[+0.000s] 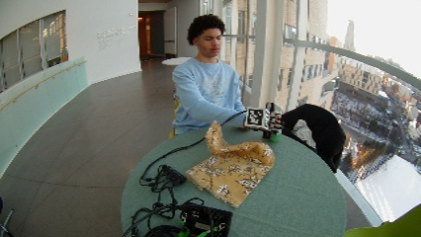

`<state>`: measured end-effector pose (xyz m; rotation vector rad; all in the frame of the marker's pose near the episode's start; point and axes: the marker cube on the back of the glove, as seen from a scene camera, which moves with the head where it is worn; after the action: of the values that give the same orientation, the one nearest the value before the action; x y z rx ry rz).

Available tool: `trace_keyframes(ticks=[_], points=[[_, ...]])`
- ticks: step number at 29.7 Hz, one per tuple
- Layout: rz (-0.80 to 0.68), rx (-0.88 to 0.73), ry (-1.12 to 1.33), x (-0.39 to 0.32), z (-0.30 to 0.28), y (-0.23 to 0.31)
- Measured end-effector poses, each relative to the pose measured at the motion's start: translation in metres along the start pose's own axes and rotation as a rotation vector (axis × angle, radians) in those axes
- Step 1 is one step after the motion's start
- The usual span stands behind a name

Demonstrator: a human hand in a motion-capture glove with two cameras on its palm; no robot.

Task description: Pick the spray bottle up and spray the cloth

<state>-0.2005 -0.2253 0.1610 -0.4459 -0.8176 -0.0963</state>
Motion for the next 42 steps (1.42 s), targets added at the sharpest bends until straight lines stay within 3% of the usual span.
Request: trace_keyframes(ticks=[6, 17, 28, 36, 42], points=[[0.074, -0.068, 0.027, 0.016, 0.002, 0.007], [0.057, 0.116, 0.321, -0.014, -0.056, 0.06], [-0.045, 0.315, 0.776, -0.061, -0.141, 0.24], [0.106, 0.376, 0.874, -0.009, -0.205, 0.355], [0.211, 0.403, 0.829, 0.032, -0.232, 0.404]])
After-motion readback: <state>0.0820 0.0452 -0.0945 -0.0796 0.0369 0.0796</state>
